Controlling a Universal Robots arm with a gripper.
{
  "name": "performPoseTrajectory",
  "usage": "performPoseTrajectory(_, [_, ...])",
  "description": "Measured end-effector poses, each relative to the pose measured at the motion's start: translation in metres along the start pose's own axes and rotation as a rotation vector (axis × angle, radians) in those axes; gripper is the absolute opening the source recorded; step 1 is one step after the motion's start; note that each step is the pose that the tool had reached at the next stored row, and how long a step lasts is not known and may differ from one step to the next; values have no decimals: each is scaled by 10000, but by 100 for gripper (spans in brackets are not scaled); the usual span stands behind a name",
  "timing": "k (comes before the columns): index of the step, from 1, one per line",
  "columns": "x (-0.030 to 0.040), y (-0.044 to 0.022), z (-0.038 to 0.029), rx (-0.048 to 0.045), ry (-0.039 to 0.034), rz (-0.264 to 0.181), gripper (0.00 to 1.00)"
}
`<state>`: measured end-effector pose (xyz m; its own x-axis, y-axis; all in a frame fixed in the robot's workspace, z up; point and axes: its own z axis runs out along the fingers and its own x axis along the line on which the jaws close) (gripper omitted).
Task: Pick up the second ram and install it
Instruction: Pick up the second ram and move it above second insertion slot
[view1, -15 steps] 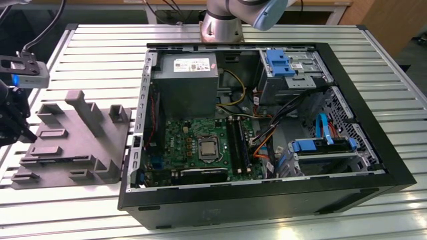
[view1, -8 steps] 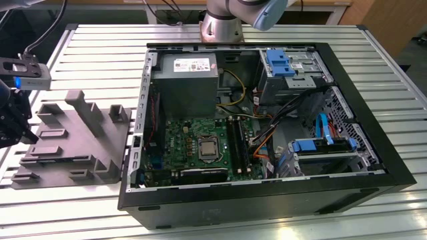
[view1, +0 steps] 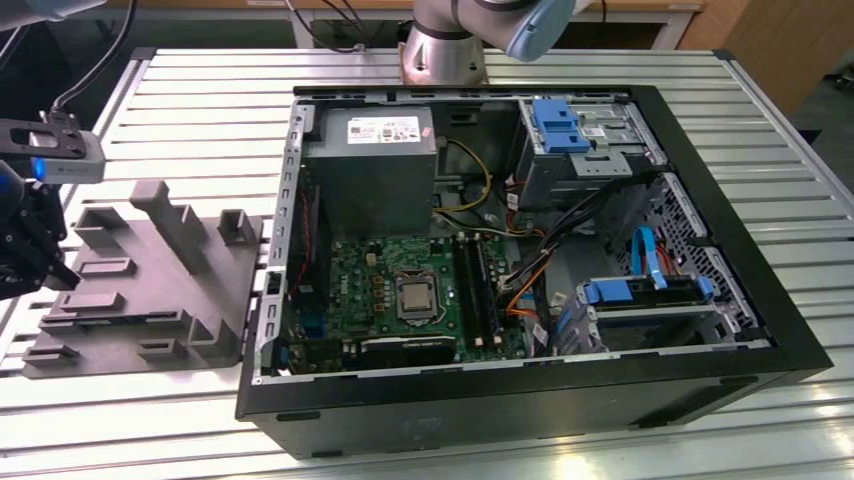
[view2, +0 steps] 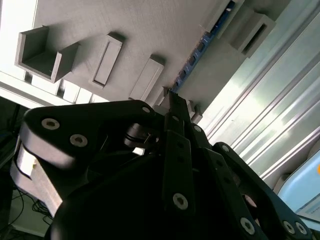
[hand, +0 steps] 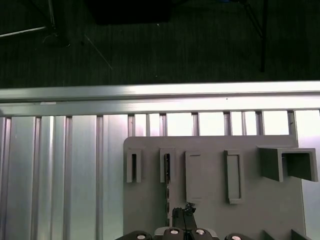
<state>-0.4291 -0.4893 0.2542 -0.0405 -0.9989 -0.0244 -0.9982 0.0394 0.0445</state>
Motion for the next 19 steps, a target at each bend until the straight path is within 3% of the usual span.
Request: performPoseTrajectory(19, [7, -13, 76, 1, -1, 0, 11])
